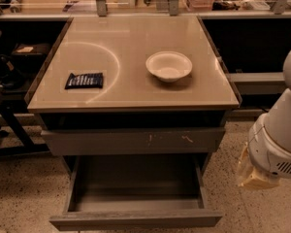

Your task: Close middle drawer

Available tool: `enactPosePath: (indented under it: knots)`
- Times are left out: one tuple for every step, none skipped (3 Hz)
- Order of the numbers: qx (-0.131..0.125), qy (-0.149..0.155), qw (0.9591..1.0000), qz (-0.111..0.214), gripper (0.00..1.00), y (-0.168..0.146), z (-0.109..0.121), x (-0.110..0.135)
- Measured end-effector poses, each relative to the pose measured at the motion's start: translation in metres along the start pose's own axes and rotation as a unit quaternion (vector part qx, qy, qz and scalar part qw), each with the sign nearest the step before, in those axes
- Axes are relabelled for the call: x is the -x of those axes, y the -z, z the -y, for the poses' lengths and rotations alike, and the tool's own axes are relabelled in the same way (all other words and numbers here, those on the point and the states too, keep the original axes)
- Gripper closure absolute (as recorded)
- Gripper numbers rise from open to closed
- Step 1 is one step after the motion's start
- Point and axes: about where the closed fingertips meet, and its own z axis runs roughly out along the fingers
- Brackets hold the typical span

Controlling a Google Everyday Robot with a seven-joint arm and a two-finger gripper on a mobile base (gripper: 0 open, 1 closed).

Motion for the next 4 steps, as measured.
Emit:
enactPosePath:
  knots:
    - [0.011,0.001,0.9999,0.001,1.0,-0.009,-0.004,0.002]
    - [0.047,-0.027,0.9983,0.023,1.0,-0.061,-0.021,0.008]
    - [0.088,-0.057,0.9941,0.029,1.0,-0.137,-0.035,0.006]
    - [0.133,-0.075,0.9876,0.036,1.0,-0.214,-0.045,0.007]
